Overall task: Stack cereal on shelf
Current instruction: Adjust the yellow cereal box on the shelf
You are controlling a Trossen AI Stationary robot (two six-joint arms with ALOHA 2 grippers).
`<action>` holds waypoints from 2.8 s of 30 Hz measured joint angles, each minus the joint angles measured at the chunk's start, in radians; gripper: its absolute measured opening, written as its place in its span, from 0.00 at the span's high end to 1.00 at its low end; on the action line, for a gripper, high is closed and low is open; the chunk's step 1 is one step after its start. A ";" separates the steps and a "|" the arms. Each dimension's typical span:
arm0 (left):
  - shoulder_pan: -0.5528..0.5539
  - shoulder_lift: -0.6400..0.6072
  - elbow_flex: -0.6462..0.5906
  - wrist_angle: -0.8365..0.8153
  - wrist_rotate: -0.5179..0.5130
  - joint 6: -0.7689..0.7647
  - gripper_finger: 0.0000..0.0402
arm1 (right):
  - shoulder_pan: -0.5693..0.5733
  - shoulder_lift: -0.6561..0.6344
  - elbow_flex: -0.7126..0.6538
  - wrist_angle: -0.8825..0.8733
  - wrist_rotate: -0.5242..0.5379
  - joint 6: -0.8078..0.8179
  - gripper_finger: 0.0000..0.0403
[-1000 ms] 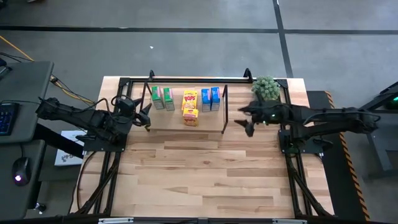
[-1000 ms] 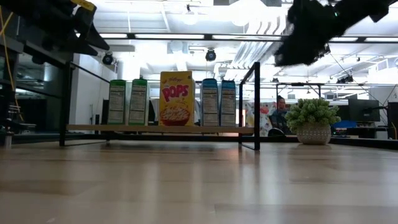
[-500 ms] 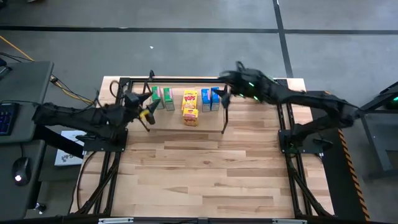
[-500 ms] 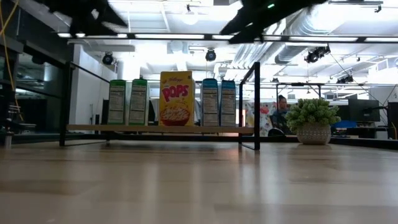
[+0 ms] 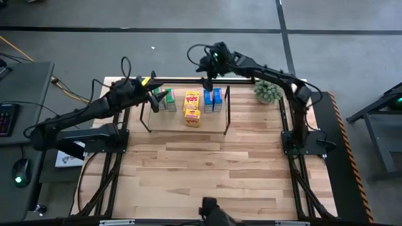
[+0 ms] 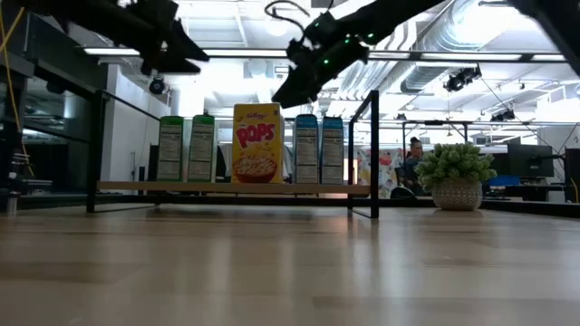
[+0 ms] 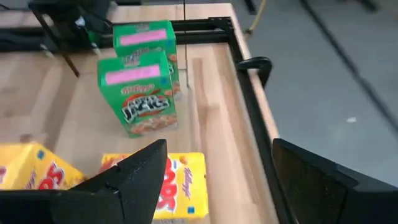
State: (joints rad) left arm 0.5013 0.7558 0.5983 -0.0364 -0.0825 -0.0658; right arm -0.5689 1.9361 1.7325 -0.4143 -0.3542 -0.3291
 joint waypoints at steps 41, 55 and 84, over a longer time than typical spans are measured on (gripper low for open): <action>0.067 0.007 0.000 0.241 0.387 -0.604 0.41 | 0.065 0.454 0.523 -0.506 0.062 0.220 0.30; 0.067 0.007 0.000 0.236 0.389 -0.604 0.41 | 0.069 0.473 0.525 -0.532 0.093 0.186 0.30; 0.067 0.007 0.000 0.235 0.399 -0.613 0.41 | 0.079 0.510 0.527 -0.557 0.135 0.191 0.73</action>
State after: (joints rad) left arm 0.5686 0.7628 0.5983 0.1982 0.3164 -0.6792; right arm -0.4897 2.4462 2.2597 -0.9718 -0.2195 -0.1383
